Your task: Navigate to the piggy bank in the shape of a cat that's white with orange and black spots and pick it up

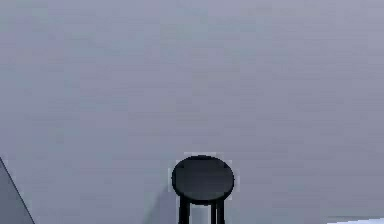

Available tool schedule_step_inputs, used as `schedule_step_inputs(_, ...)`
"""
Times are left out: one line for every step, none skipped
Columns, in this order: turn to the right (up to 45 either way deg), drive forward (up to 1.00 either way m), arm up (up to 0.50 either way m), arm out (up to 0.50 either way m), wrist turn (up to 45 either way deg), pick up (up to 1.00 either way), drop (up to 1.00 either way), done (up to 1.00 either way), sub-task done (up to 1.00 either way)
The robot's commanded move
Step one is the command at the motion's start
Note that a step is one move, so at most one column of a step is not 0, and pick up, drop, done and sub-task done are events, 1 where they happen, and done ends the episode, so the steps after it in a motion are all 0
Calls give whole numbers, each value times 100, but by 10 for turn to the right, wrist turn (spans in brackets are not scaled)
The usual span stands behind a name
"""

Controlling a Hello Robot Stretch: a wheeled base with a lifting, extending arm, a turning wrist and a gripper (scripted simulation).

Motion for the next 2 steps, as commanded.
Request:
schedule_step_inputs(0,0,10,0,0,0,0,0,0)
schedule_step_inputs(0,0,0,0,0,0,0,100,0)
